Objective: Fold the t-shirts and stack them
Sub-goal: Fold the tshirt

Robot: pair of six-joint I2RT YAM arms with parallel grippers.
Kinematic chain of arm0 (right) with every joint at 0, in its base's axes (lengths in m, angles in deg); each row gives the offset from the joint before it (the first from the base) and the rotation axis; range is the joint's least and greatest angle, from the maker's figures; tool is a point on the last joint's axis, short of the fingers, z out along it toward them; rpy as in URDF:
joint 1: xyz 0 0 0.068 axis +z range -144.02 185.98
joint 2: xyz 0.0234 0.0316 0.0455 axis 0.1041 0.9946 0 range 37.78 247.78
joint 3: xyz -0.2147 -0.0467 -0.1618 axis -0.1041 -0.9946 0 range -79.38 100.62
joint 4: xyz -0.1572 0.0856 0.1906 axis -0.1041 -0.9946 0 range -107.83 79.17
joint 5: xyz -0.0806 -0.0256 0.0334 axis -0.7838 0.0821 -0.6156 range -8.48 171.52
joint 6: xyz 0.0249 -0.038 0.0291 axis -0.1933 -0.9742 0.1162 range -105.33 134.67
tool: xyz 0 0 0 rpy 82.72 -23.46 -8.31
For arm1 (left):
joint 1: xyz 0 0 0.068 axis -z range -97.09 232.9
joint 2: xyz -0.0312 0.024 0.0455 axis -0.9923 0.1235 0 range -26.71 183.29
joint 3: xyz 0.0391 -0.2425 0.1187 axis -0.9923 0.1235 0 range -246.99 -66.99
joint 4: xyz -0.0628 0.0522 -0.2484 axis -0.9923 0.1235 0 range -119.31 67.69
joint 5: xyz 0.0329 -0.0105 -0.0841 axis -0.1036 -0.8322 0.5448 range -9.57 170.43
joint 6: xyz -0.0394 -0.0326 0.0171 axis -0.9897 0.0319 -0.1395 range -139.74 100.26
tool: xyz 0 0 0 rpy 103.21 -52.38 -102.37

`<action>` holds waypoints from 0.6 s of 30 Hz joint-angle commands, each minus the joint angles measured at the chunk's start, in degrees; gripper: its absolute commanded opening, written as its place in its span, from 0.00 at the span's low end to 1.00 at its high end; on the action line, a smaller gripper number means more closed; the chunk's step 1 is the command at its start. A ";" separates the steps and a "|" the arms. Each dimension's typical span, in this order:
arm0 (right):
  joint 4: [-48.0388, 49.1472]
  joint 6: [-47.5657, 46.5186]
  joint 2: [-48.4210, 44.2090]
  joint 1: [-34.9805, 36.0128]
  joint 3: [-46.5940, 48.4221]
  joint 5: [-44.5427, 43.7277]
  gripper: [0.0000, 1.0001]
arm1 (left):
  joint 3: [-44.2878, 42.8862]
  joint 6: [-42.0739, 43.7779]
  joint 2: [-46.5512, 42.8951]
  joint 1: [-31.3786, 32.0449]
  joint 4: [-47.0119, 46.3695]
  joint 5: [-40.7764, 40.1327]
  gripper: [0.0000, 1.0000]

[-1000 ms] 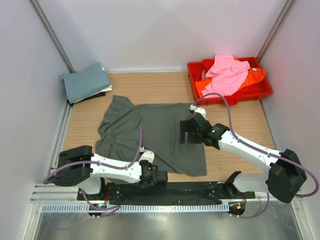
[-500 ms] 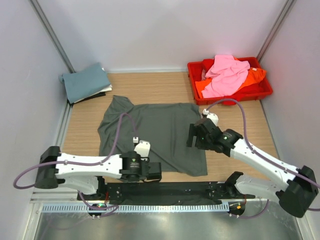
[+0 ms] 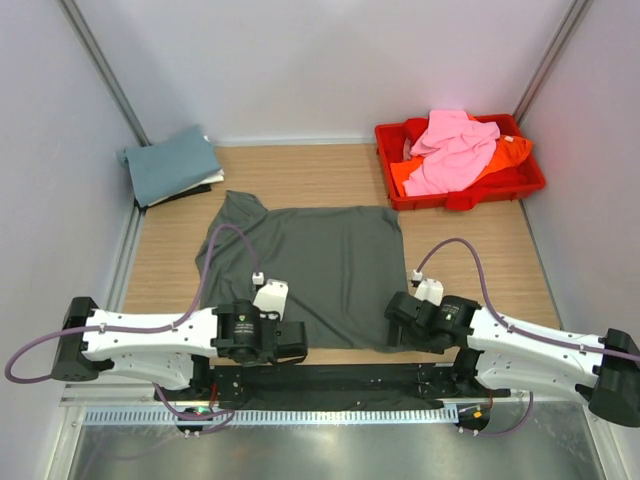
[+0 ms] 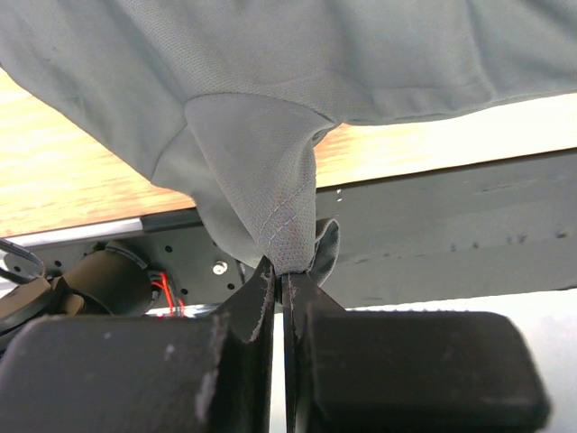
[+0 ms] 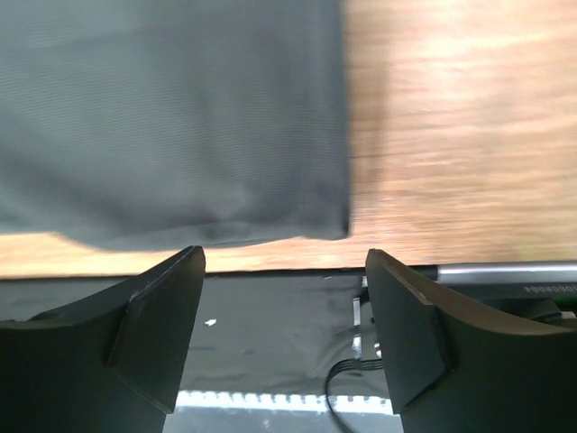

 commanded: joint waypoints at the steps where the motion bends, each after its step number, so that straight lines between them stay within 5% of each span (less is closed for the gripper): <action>1: -0.34 5.85 -0.52 0.38 -2.32 -1.82 0.77 | 1.42 0.56 -0.65 -0.09 11.13 0.79 0.02; 11: 5.62 6.12 3.42 0.38 -6.01 -1.21 0.71 | 4.06 1.00 -5.13 -0.09 12.19 5.01 0.01; 18: 7.21 5.50 4.13 0.38 -6.89 -1.83 0.46 | 3.27 1.35 -5.57 0.00 15.70 5.80 0.01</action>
